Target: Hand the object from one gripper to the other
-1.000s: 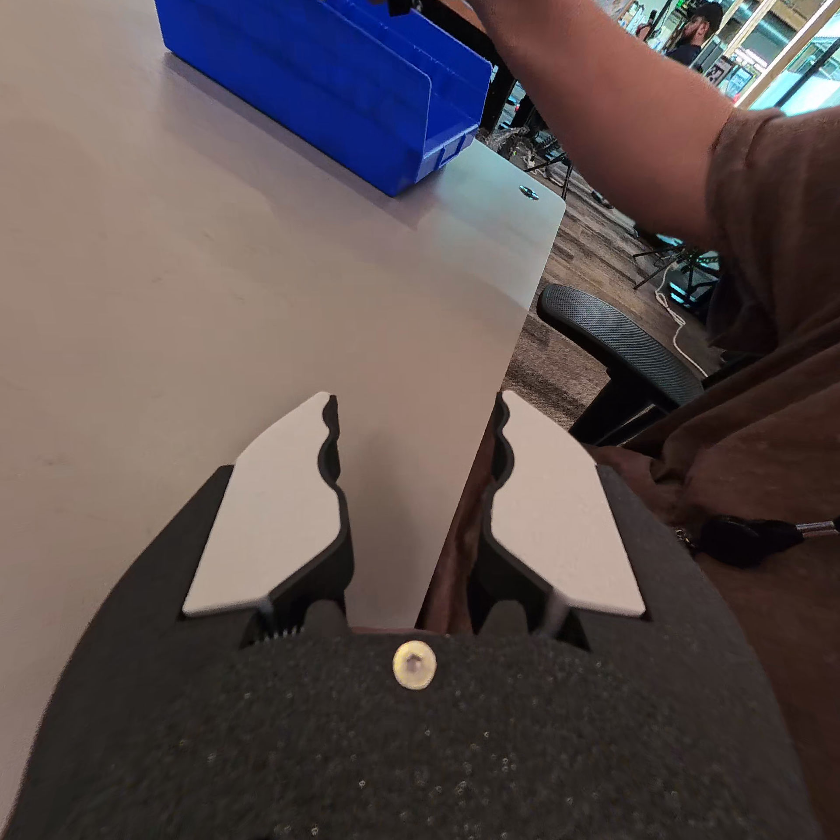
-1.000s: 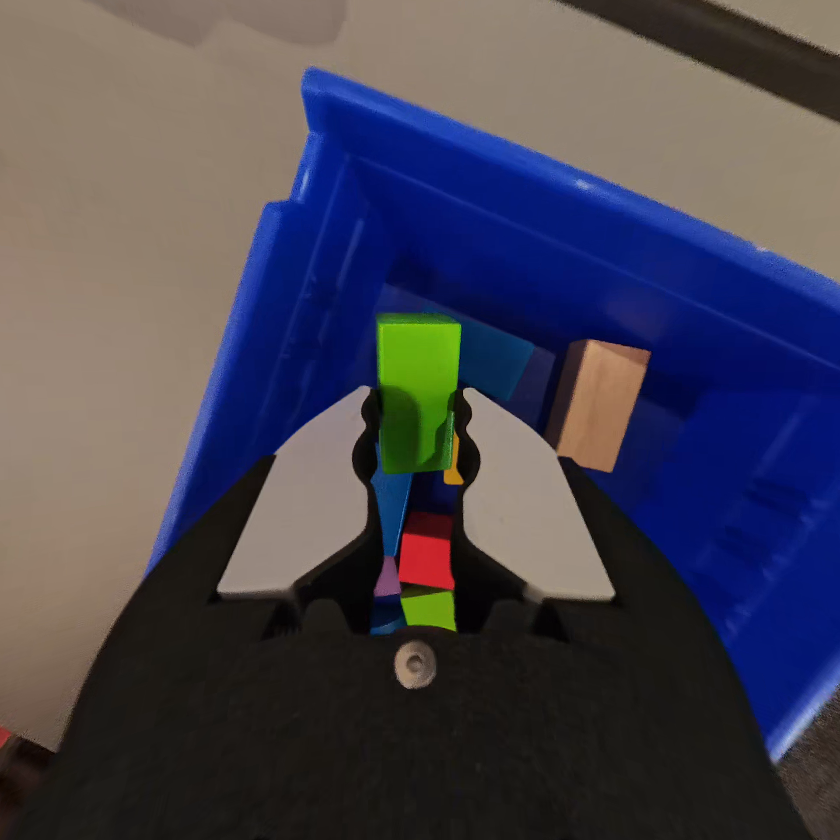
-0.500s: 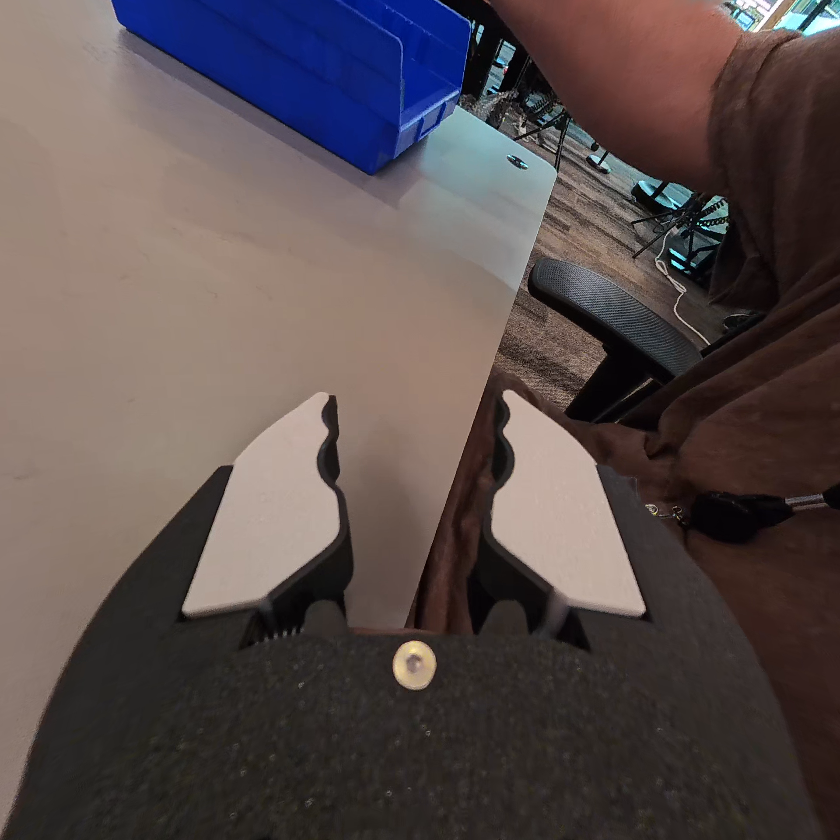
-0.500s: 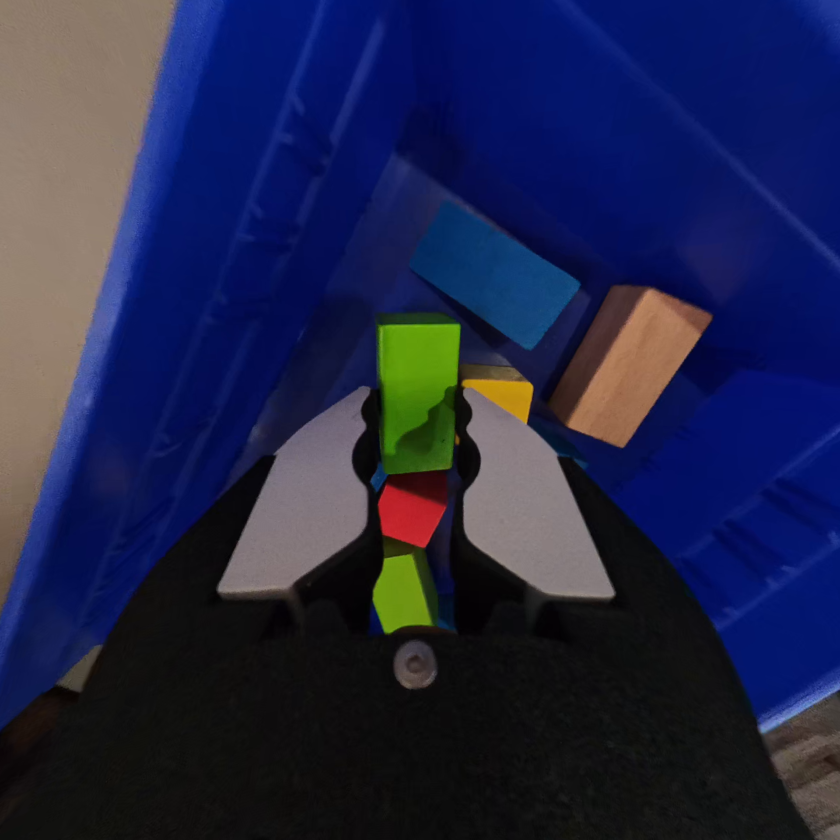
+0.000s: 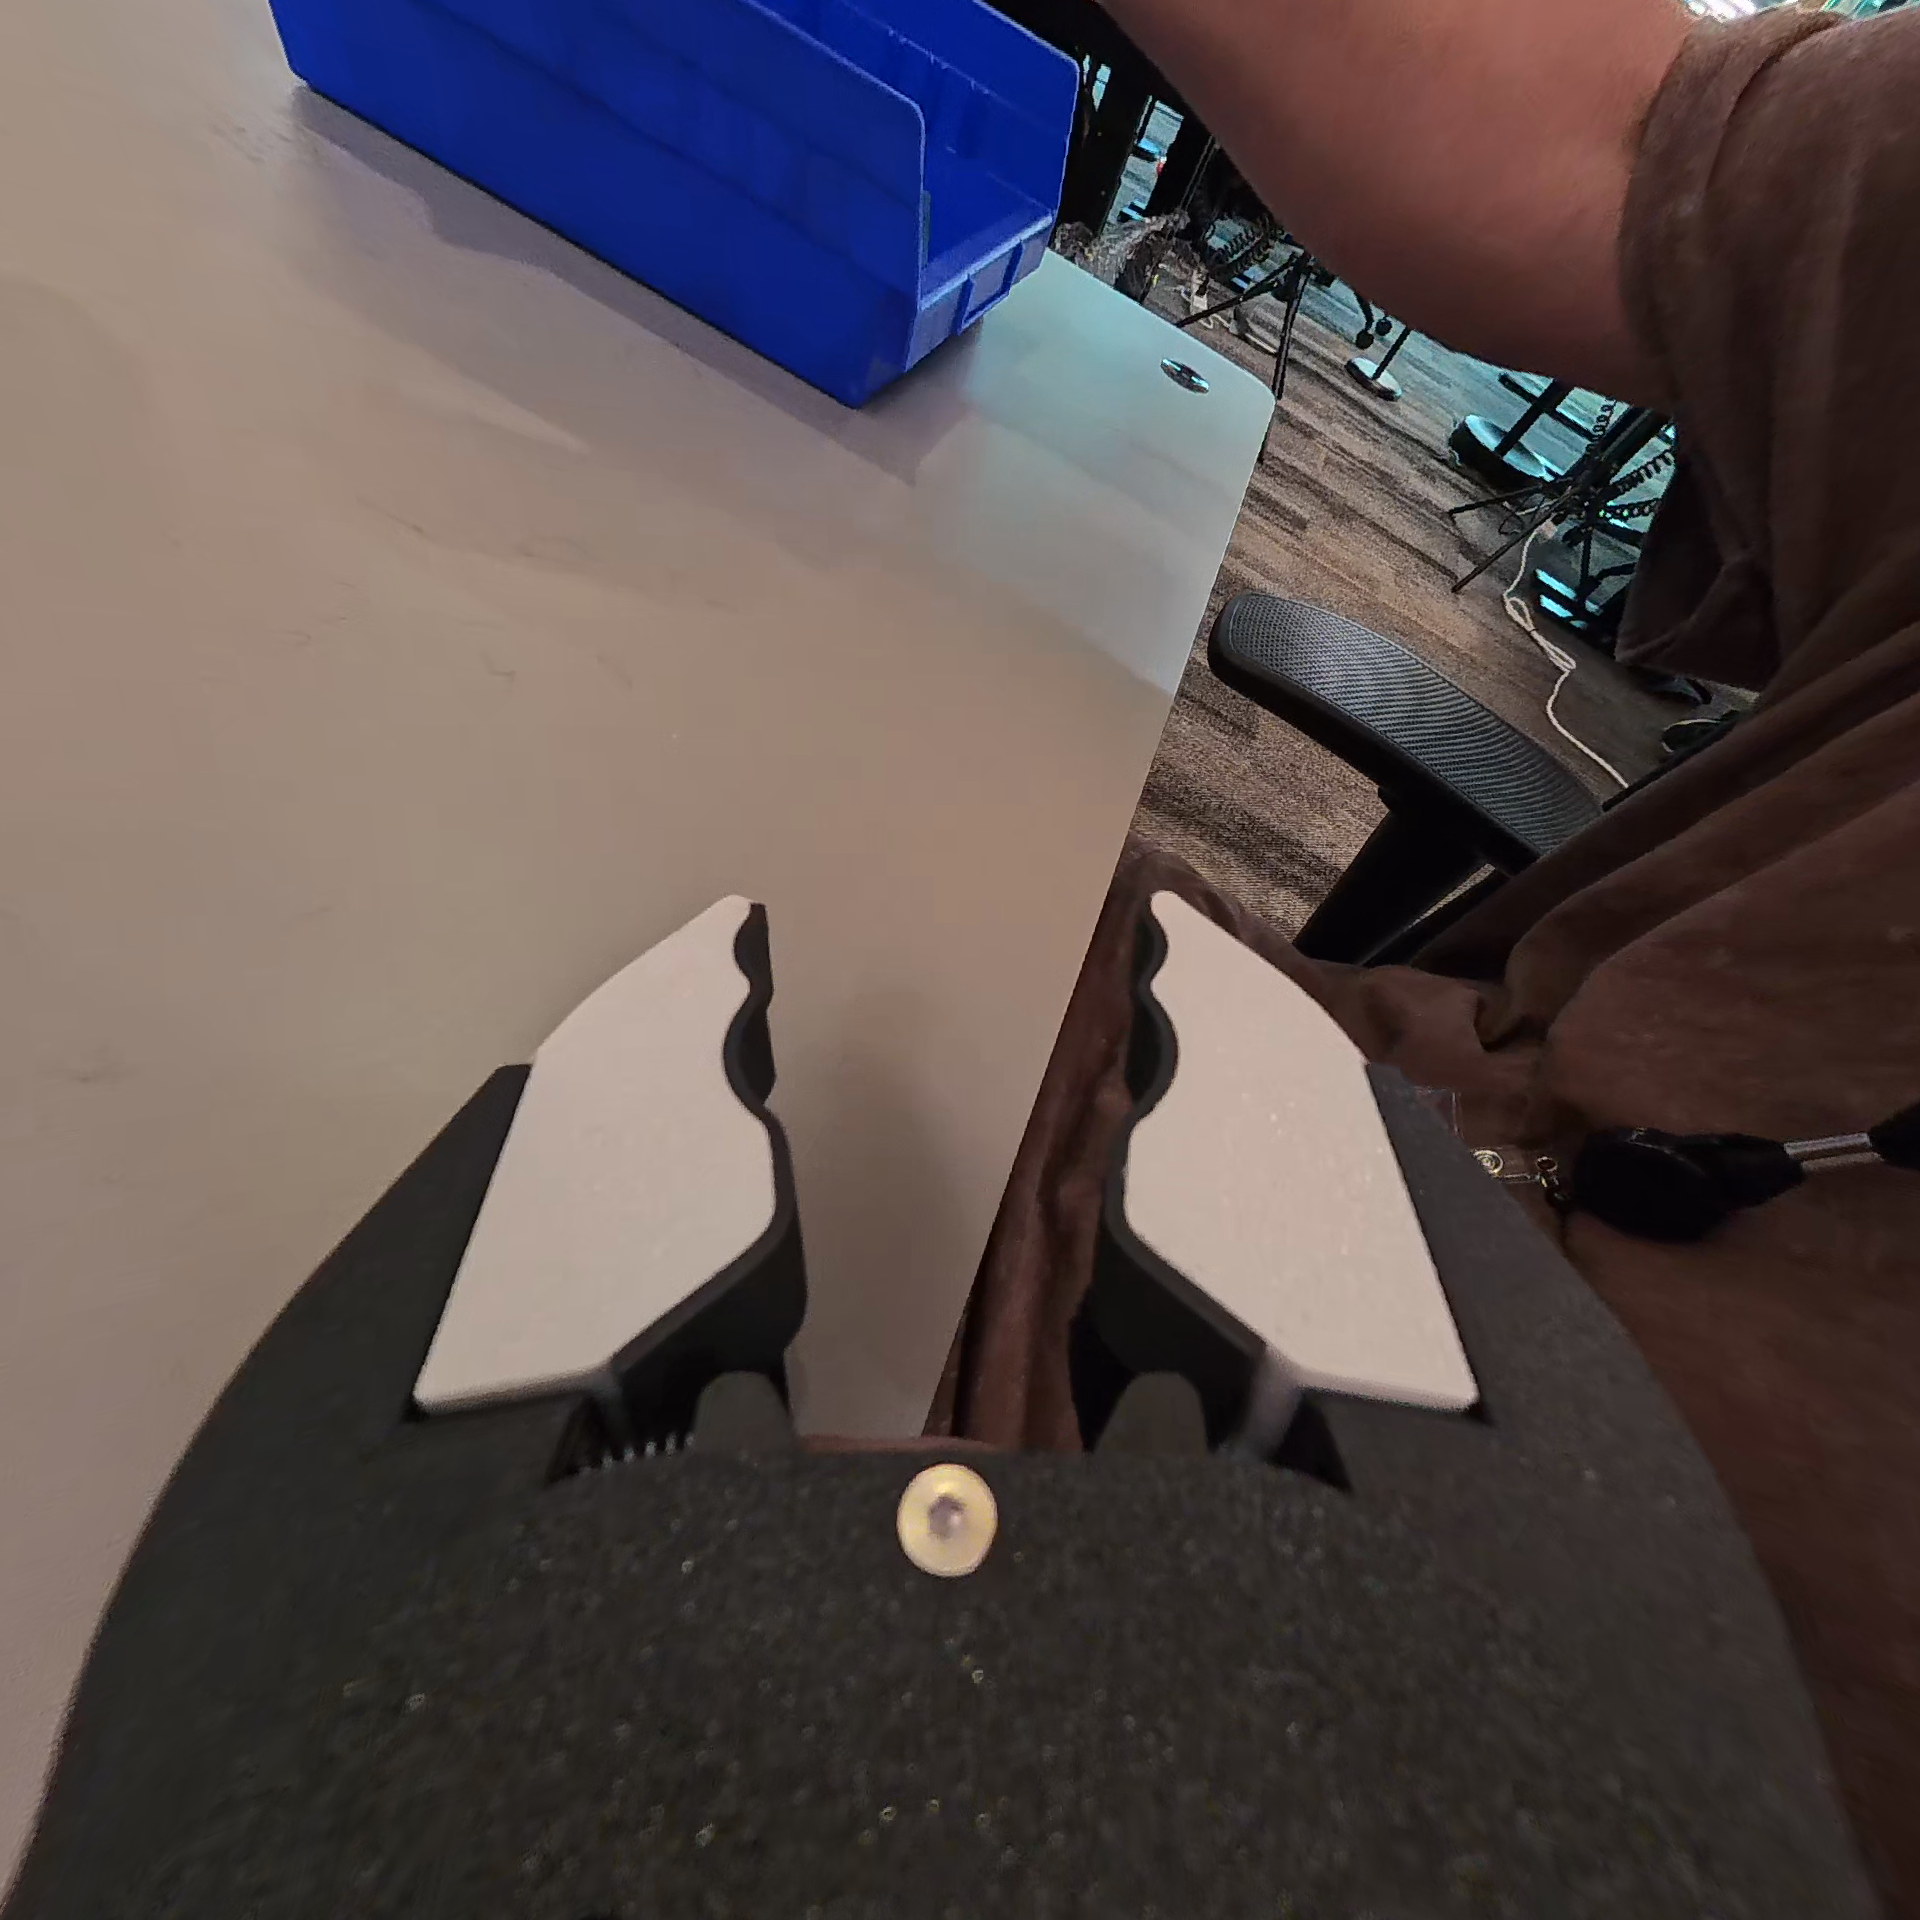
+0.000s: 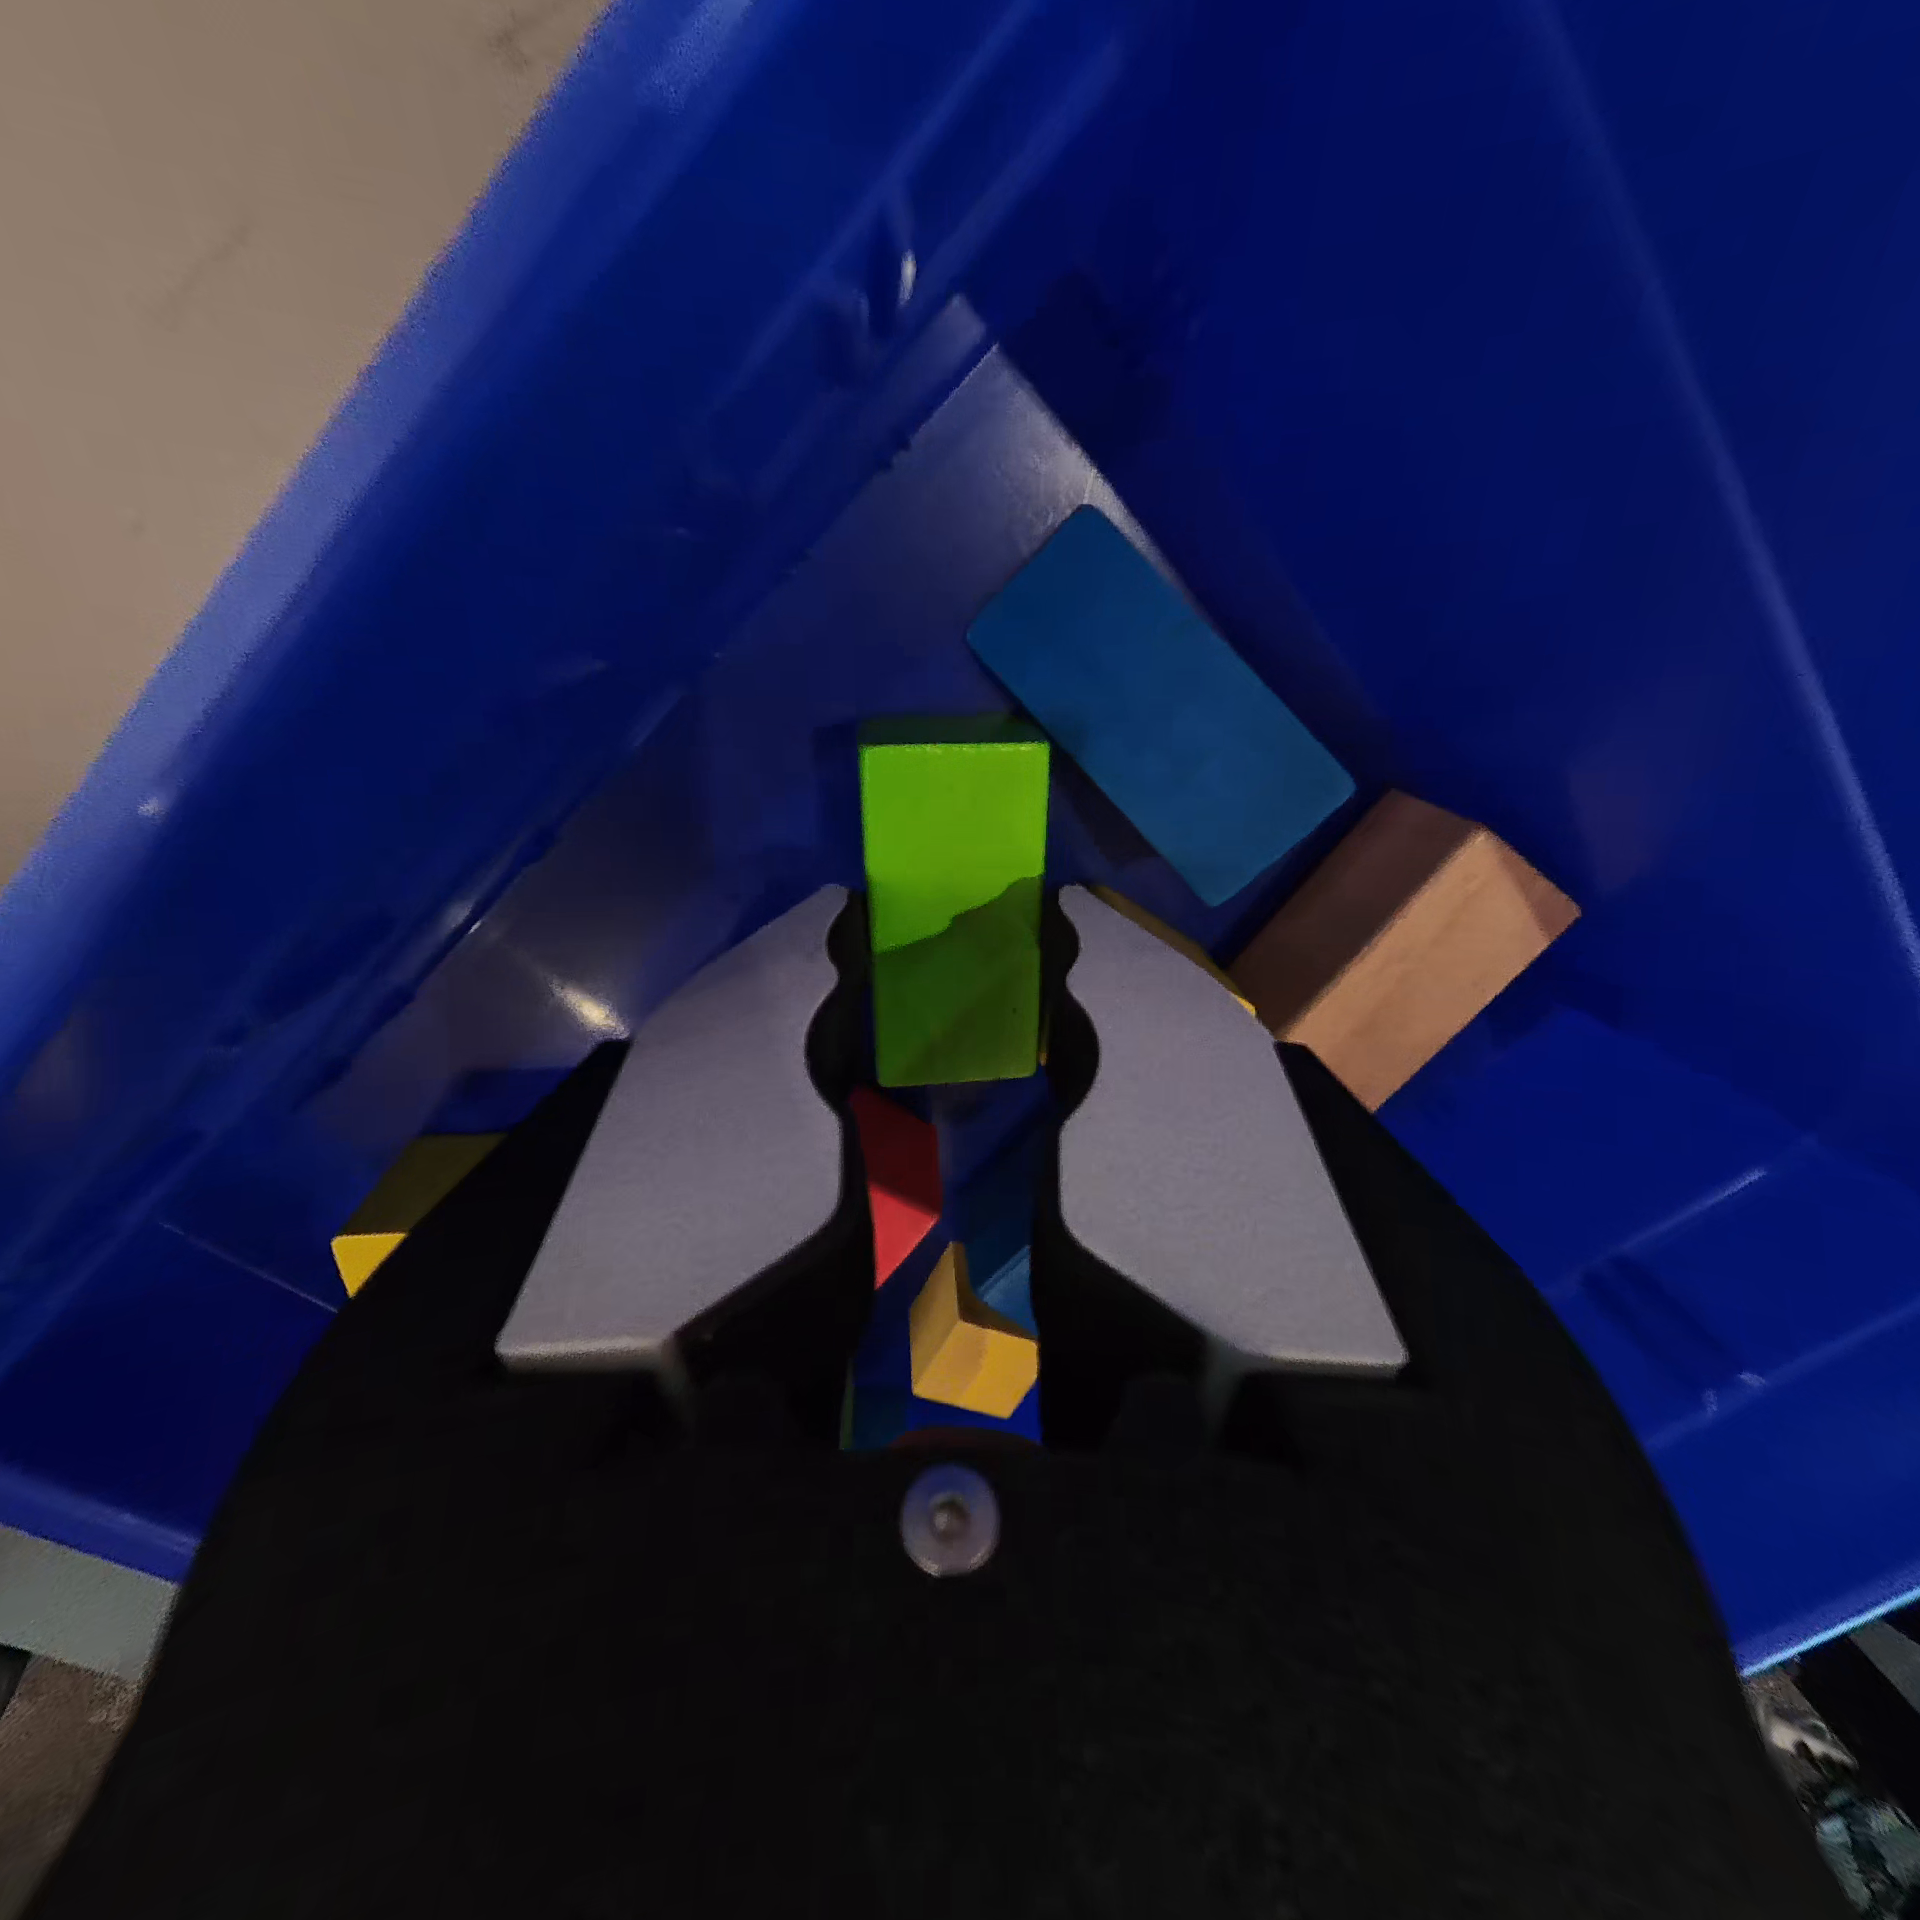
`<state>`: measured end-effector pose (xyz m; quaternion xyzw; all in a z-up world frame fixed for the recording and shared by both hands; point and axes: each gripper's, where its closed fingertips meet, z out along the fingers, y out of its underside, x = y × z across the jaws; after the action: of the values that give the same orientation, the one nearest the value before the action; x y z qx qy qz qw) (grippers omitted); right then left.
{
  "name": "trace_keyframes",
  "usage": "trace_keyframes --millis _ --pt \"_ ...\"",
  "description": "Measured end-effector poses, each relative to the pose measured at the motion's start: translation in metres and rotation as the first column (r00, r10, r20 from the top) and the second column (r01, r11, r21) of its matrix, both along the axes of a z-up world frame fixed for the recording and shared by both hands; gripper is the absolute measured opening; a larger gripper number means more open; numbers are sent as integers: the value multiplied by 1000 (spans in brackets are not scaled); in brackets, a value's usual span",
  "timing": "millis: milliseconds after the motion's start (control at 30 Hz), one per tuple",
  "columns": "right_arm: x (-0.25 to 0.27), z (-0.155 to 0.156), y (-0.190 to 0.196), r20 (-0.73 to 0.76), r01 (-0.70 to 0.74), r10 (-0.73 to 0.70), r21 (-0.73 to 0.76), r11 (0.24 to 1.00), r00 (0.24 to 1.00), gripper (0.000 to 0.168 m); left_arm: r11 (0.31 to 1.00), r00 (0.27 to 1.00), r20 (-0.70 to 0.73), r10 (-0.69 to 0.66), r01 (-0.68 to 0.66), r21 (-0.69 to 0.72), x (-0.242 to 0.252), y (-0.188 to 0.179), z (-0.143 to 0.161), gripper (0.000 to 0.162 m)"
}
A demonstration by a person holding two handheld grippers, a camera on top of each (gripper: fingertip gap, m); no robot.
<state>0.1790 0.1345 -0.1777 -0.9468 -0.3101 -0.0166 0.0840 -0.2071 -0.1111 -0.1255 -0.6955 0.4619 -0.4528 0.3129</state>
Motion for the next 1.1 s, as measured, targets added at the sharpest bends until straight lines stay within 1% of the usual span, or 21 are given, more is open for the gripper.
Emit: trace_keyframes --millis 267,333,367,400,467,533,567,600,667,733,767,800,867,933,1000,1067,1100 --pt "2 0 1 -18 21 -20 42 999 1000 32 1000 1000 -9 -7 7 4 2 -2 -2 68" --pt "9 11 5 -4 44 -44 105 993 999 40 1000 1000 -5 -3 3 2 1 -2 -1 69" --pt "10 23 6 -21 62 -59 156 986 998 42 1000 1000 -1 1 -1 2 0 -1 0 69" --pt "6 40 6 -70 78 -64 217 973 995 42 1000 1000 2 5 -5 1 0 0 1 69" --pt "-8 82 -1 -207 120 -46 362 924 977 43 1000 1000 3 17 -17 6 -3 2 2 69" --pt "-22 126 -20 -347 209 -23 510 834 937 45 999 1000 8 30 -30 11 -5 5 4 69" --pt "-32 144 -35 -425 257 8 563 786 905 45 999 999 11 38 -38 14 -6 7 5 69" --pt "-44 157 -54 -495 299 55 606 737 867 46 999 999 14 50 -51 20 -7 10 6 69" --pt "-66 166 -95 -596 377 148 661 650 790 50 995 996 17 85 -86 41 -12 17 10 69" --pt "-87 164 -135 -666 478 194 680 556 721 49 989 991 21 133 -134 70 -18 27 15 70" --pt "-98 157 -154 -695 518 211 673 527 688 50 983 987 24 159 -161 85 -22 33 18 69" --pt "-112 146 -171 -721 546 221 656 521 656 49 977 982 28 184 -186 100 -26 38 21 69" --pt "-140 122 -197 -766 582 219 612 535 605 49 966 975 23 219 -220 134 -37 48 27 69" --pt "-162 101 -211 -768 569 202 598 564 608 50 950 964 -2 267 -262 170 -54 62 34 67" --pt "-184 92 -219 -736 510 238 629 587 634 49 939 952 -72 297 -278 202 -78 76 42 65" --pt "-198 82 -221 -679 434 252 666 606 690 49 932 923 -208 324 -272 241 -108 96 46 63" --pt "-203 79 -220 -657 408 261 681 608 707 49 930 892 -307 333 -256 264 -126 108 43 63"
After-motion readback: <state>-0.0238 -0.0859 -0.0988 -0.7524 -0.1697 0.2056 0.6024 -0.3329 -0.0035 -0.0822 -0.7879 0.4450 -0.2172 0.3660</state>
